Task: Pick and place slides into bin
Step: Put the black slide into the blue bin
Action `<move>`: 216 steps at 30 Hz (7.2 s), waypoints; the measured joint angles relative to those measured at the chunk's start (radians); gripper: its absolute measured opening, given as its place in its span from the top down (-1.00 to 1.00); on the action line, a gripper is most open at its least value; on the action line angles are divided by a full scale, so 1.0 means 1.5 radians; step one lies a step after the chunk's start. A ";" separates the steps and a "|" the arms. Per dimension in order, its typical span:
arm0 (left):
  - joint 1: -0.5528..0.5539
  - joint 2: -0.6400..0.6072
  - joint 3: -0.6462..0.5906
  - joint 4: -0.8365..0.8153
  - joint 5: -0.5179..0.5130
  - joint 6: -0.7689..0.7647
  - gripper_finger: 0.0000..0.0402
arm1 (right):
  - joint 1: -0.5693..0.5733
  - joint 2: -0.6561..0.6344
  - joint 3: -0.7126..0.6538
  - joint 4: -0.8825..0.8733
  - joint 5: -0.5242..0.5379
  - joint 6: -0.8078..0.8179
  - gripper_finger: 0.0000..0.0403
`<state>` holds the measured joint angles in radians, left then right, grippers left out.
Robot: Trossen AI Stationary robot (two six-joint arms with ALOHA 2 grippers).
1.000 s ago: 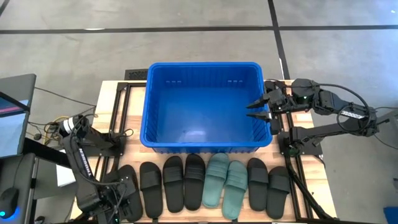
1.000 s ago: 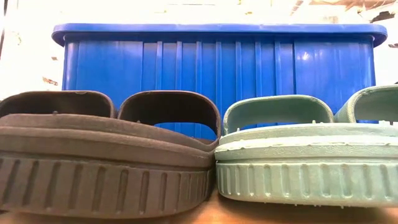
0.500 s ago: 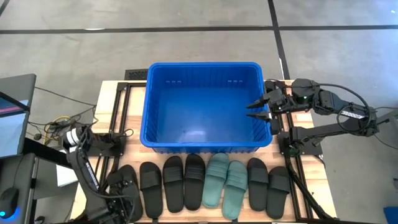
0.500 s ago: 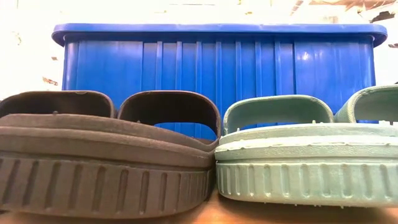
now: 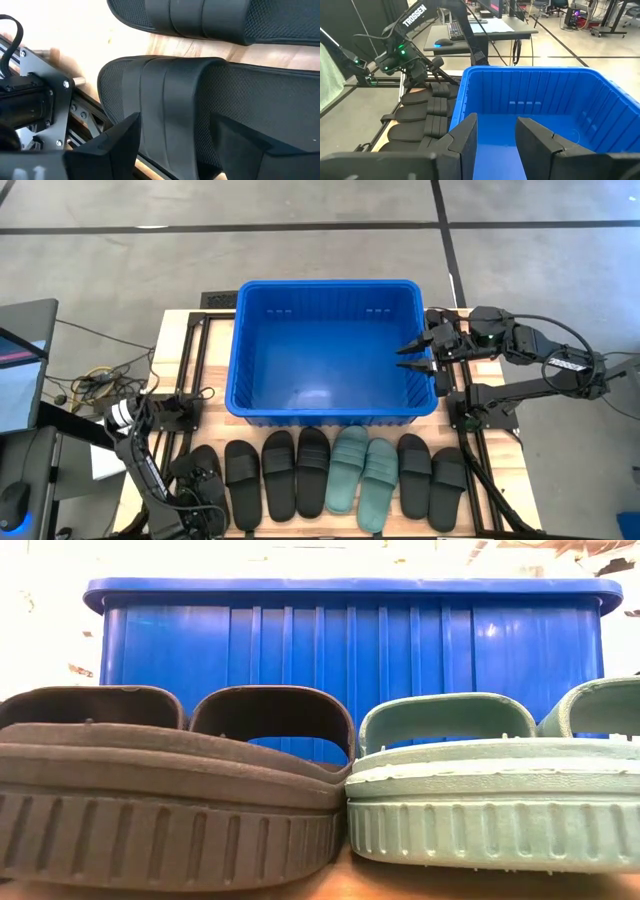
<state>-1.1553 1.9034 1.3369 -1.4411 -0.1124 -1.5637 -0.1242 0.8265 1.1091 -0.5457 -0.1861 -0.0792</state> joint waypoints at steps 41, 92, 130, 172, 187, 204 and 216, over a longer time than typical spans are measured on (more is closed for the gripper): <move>-0.043 0.009 -0.001 -0.023 -0.041 -0.135 0.27 | 0.000 0.000 0.000 0.006 0.000 0.001 0.41; -0.028 0.005 0.212 -0.087 -0.027 -0.152 1.00 | 0.000 0.000 0.000 0.005 0.000 0.000 0.41; 0.239 0.004 0.517 -0.087 -0.449 0.372 1.00 | 0.000 0.000 0.000 -0.022 -0.013 0.001 0.41; 0.869 -0.130 0.443 -0.036 -0.479 1.205 1.00 | -0.001 0.100 0.000 0.061 0.003 0.070 0.41; 0.980 -0.292 0.015 0.414 -0.389 1.397 1.00 | -0.002 0.101 0.000 0.177 0.003 0.058 0.41; 1.090 -0.287 -0.195 0.674 -0.315 1.454 1.00 | -0.016 0.100 0.000 0.180 0.003 0.093 0.41; 1.147 -0.287 -0.230 0.711 -0.267 1.435 1.00 | -0.031 0.122 -0.002 0.184 0.013 0.095 0.41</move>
<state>0.5657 1.4734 0.9920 -0.3739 -0.5136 0.5884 -0.1702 1.0094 1.1069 -0.2694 -0.1663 0.0638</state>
